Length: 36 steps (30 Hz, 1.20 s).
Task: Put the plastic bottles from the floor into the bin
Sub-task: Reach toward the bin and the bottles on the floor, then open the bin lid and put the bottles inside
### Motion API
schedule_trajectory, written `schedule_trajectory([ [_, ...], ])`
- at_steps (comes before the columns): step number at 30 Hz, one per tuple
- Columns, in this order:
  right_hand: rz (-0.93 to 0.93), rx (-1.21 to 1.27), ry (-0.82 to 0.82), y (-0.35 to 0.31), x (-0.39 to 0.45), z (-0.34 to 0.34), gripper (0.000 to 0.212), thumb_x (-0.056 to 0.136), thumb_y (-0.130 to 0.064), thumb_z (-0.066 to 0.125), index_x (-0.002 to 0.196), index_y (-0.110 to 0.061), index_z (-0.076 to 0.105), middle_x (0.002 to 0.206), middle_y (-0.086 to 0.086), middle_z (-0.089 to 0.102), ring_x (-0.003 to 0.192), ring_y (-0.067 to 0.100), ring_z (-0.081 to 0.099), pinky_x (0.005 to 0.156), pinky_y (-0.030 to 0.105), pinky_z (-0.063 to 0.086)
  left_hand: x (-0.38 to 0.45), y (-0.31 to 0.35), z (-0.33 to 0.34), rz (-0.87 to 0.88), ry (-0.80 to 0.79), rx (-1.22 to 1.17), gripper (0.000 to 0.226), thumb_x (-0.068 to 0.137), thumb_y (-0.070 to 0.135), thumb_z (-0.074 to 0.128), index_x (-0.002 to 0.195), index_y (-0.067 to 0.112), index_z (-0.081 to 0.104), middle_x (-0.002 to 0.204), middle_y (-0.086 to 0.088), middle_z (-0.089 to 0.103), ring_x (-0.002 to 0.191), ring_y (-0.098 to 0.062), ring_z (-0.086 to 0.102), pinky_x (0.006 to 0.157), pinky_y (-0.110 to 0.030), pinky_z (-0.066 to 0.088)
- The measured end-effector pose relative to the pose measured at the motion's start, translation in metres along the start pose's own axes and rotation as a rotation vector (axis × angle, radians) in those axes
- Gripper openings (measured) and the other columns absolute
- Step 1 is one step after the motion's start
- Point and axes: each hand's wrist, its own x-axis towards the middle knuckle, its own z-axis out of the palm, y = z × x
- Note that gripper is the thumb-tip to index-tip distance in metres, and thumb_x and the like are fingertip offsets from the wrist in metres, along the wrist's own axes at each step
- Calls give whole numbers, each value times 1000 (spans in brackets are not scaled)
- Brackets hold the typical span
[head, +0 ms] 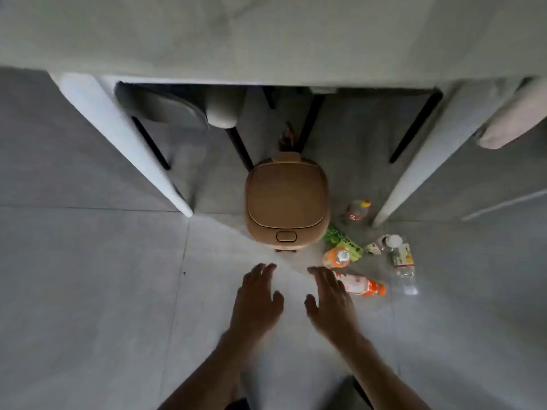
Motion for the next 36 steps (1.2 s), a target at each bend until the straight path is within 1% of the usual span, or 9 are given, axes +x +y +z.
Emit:
schedule_trajectory([
  [5,-335,-309,343,42,104,67,72,73,-16,68,141,-8,45,146,17,46,135,40,42,107,56,40,106,-48,74,408,332,218,65,84,17,58,146,7,42,151,-17,45,138,-34,42,111,-49,40],
  [11,-632,-562,676,82,168,102,51,88,-17,52,138,-4,51,140,17,55,133,38,48,108,62,34,167,-87,90,801,600,399,40,84,23,53,121,10,60,120,-15,64,93,-31,55,77,-45,47],
  [14,-778,-579,837,93,181,102,43,90,-19,55,130,-5,60,132,16,62,126,36,55,106,64,34,183,-91,89,979,763,397,27,85,25,57,107,11,63,105,-12,68,84,-29,53,68,-46,46],
  [20,-930,-510,1003,101,195,106,41,84,-19,68,123,-7,67,123,12,68,118,29,56,105,57,36,194,-106,88,1110,820,553,37,83,36,61,111,12,61,100,-9,73,95,-26,57,72,-42,43],
  [24,-988,-559,978,101,188,89,41,83,-14,64,124,-10,66,123,8,68,114,27,59,101,54,41,186,-94,76,1077,815,631,33,84,36,60,100,9,71,92,-9,71,89,-28,59,73,-42,39],
  [28,-784,-353,880,126,171,79,39,86,-16,60,125,-11,63,128,6,64,106,29,60,89,45,45,175,-60,86,1137,805,602,17,83,23,63,92,11,71,93,-8,70,82,-30,62,74,-44,41],
  [32,-440,-101,843,179,165,85,39,86,-12,59,124,-13,56,125,8,61,107,31,58,86,46,49,172,-12,131,1393,528,662,26,81,9,54,101,7,70,101,-13,69,81,-32,64,69,-43,50],
  [34,-338,-9,807,204,162,94,38,82,-10,60,120,-15,55,116,9,64,100,32,61,81,43,52,179,9,164,1441,394,743,33,81,13,50,108,7,68,112,-17,68,88,-35,65,73,-44,54],
  [36,-228,71,780,220,156,107,36,80,-9,59,115,-16,56,111,8,66,98,33,63,77,38,51,184,30,189,1289,296,813,44,84,17,56,127,10,60,138,-20,55,114,-40,59,90,-48,51],
])
